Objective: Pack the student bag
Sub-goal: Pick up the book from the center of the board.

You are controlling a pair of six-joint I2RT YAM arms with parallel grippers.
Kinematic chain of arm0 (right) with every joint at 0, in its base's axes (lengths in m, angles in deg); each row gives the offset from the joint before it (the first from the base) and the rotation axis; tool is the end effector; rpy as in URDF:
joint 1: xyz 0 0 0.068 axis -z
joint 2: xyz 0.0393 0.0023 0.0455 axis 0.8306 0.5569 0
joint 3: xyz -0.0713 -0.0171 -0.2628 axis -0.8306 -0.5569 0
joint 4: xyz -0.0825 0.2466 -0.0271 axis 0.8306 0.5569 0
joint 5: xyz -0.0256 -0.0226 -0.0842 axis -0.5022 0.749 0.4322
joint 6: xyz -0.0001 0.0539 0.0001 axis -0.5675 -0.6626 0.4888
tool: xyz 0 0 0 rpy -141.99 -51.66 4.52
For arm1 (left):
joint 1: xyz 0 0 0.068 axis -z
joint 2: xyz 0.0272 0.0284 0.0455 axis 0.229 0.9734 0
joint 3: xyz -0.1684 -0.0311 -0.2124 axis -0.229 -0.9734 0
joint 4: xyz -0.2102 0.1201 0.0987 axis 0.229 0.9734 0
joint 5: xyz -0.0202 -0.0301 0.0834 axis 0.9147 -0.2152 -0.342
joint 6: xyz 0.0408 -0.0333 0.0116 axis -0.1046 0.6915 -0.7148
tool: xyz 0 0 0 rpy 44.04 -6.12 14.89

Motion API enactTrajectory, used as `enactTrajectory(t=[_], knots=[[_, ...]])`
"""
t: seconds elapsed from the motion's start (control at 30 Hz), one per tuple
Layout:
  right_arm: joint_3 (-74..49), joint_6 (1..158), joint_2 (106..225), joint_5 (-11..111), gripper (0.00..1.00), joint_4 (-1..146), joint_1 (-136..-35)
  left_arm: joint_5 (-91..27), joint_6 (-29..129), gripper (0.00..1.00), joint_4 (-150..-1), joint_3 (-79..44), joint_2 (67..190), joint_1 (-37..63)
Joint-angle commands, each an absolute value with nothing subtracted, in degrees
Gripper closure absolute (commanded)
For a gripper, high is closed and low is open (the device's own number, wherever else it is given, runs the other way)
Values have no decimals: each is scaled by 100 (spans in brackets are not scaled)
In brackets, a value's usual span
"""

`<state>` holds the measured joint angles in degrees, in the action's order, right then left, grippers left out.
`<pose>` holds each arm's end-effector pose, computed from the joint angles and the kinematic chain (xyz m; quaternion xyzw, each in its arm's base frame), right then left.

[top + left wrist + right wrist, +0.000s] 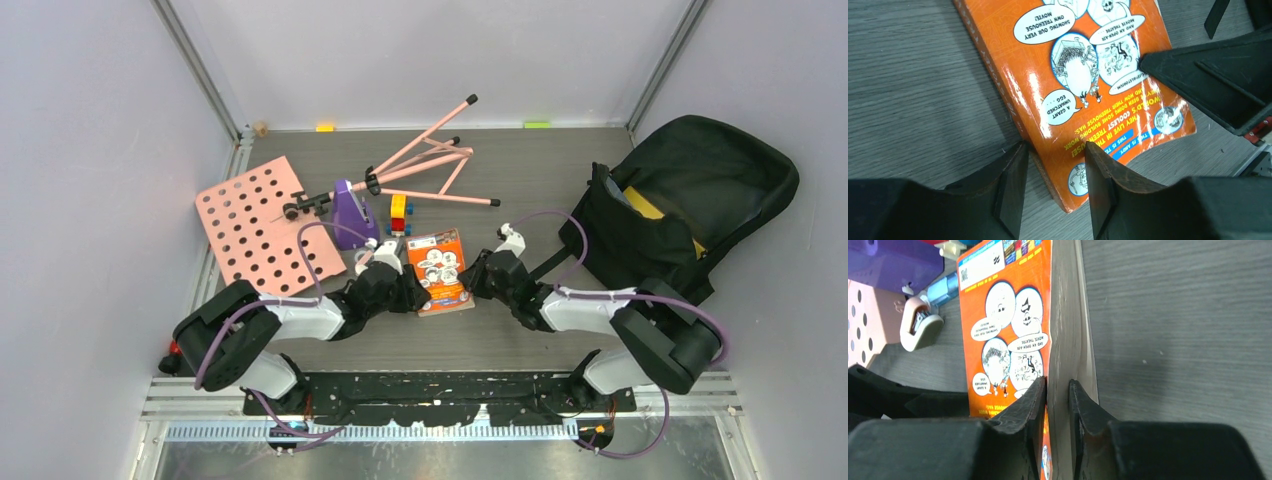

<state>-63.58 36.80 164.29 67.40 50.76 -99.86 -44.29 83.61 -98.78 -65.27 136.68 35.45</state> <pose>0.1863 0.1695 0.1443 0.0859 0.8772 0.2842 0.3773 0.1723 -0.1926 0.1374 0.0081 0.8791 -0.3286 0.3450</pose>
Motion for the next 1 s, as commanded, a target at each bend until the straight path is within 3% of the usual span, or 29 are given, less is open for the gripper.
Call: enactTrajectory(t=[0.0,0.27,0.33,0.37,0.4,0.5,0.7,0.8,0.97], knots=[[-6348,3371,17109,4467,75,3906,-10472,-2920,8779,56,-11178,-6480,13989,3849],[-6236,3394,17397,4320,71,3761,-10485,-3085,8610,56,-10962,-6448,13811,3844],[-6234,3402,17276,4329,79,3832,-10485,-3159,8508,56,-10791,-6407,13733,3844],[-6235,3401,17216,4360,91,3903,-10485,-3186,8461,56,-10696,-6381,13698,3844],[-6252,3391,17056,4389,95,3947,-10485,-3202,8414,55,-10607,-6356,13658,3844],[-6352,3346,16520,4780,99,4281,-10485,-3226,8316,46,-10442,-6287,13481,3844],[-6587,3468,14285,6278,100,5849,-10485,-3734,7635,16,-9022,-5991,12580,3837],[-6450,3742,13032,6937,100,6878,-10485,-3948,7310,8,-8419,-5843,12039,3819],[-6013,4059,11979,7476,100,7886,-10476,-3735,7407,0,-8379,-5741,11295,3735]])
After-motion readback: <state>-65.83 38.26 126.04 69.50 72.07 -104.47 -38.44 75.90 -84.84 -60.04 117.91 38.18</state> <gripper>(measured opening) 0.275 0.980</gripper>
